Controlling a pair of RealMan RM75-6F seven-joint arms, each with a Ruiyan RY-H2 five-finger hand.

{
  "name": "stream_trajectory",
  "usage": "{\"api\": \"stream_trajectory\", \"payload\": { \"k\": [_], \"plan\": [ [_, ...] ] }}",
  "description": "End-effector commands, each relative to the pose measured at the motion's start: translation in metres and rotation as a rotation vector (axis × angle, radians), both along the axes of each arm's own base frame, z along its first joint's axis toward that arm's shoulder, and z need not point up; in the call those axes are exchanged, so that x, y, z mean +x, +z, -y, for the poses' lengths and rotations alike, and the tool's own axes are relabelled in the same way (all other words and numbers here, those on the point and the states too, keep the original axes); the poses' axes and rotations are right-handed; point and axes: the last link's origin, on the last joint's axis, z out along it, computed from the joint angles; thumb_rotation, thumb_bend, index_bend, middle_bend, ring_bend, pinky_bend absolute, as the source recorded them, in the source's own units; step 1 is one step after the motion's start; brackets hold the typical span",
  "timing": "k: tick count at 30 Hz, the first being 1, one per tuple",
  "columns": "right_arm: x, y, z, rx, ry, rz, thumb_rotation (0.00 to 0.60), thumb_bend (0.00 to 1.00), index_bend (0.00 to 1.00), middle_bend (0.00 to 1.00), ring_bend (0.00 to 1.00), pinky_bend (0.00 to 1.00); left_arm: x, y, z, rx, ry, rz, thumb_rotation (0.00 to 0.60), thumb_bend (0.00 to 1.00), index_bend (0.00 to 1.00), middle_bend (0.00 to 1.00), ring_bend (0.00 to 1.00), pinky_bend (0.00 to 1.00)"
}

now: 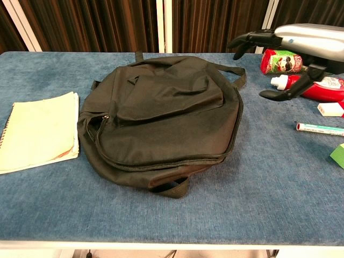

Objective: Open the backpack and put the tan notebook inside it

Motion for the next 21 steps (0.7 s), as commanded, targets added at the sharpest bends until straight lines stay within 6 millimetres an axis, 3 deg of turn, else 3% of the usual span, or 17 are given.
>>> {"api": "stream_trajectory", "payload": {
  "k": [1, 5, 9, 15, 21],
  "plan": [
    [0.0, 0.0, 0.001, -0.006, 0.003, -0.004, 0.6, 0.29, 0.11, 0.21, 0.03, 0.11, -0.002, 0.0, 0.0, -0.004, 0.016, -0.018, 0.6, 0.12, 0.16, 0.15, 0.1, 0.18],
    [-0.004, 0.004, -0.009, -0.004, 0.01, -0.002, 0.6, 0.29, 0.11, 0.22, 0.03, 0.11, -0.014, -0.002, 0.001, -0.028, 0.089, -0.035, 0.6, 0.12, 0.16, 0.15, 0.1, 0.18],
    [-0.013, 0.0, -0.033, 0.026, 0.044, -0.006, 0.6, 0.27, 0.14, 0.25, 0.04, 0.11, -0.031, -0.009, 0.008, -0.077, 0.186, -0.056, 0.6, 0.12, 0.16, 0.15, 0.1, 0.18],
    [-0.022, -0.03, -0.059, 0.058, 0.095, -0.04, 0.6, 0.16, 0.19, 0.27, 0.05, 0.11, -0.061, -0.026, 0.023, -0.15, 0.323, -0.087, 0.6, 0.12, 0.16, 0.15, 0.1, 0.18],
    [-0.008, -0.062, -0.059, 0.019, 0.164, -0.048, 0.6, 0.14, 0.21, 0.27, 0.05, 0.1, -0.08, -0.035, 0.034, -0.173, 0.39, -0.099, 0.6, 0.12, 0.16, 0.15, 0.1, 0.18]
  ]
}}
